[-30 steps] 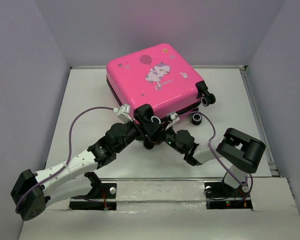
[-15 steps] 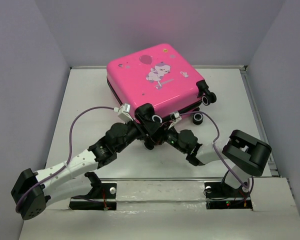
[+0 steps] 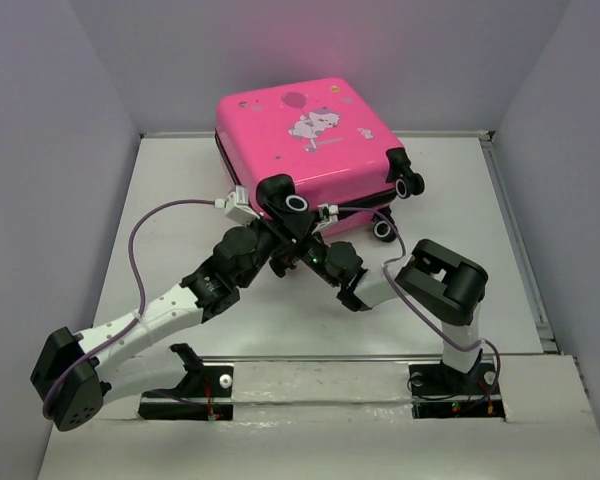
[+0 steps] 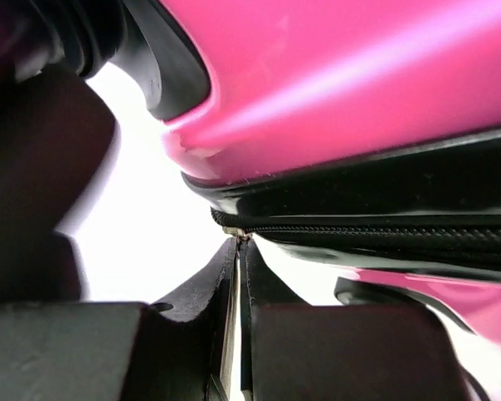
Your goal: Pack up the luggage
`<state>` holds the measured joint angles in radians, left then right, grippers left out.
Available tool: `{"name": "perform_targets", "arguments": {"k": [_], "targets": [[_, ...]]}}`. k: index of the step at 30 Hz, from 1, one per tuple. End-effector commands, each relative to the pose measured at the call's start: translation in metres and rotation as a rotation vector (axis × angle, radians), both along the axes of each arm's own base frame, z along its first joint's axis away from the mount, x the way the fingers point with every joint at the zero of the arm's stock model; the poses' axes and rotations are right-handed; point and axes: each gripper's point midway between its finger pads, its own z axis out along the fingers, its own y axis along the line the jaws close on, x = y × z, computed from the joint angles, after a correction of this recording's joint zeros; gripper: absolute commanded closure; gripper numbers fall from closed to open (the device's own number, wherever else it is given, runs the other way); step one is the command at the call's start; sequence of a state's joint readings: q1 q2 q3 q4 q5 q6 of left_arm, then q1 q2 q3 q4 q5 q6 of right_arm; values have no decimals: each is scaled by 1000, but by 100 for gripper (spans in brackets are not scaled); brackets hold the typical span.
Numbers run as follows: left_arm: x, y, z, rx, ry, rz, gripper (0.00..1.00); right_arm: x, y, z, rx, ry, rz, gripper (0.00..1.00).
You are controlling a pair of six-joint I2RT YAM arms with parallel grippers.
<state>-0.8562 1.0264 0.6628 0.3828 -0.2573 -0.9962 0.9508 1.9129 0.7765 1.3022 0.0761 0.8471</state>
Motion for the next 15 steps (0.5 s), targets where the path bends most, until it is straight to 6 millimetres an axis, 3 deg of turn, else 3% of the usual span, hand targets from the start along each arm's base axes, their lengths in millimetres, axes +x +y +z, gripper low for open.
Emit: {"name": "perform_targets", "arguments": {"k": [1,3,4,6,8,9,11,12,15], "targets": [[-117,-52,182,-490,-398,-550,94,-113,39,151,442,-361,364,93],[-115,-49,173,-465,-399,-529,94,-114,32,147,428,-348,333,91],[-115,-43,175,-448,-421,-506,94,-106,25,140,413,-326,277,77],[-107,-41,152,-358,-374,-462,94,-105,5,110,333,-279,219,63],[-102,-24,146,-337,-368,-391,88,-100,-14,87,264,-253,143,41],[-97,-19,134,-308,-345,-353,83,-97,-24,75,233,-231,107,35],[-94,-9,102,-257,-297,-313,66,-101,-45,44,133,-195,81,25],[-94,-4,97,-251,-289,-296,52,-107,-59,30,90,-172,75,24],[-94,10,82,-214,-275,-263,34,-113,-73,5,-4,-125,75,18]]}}
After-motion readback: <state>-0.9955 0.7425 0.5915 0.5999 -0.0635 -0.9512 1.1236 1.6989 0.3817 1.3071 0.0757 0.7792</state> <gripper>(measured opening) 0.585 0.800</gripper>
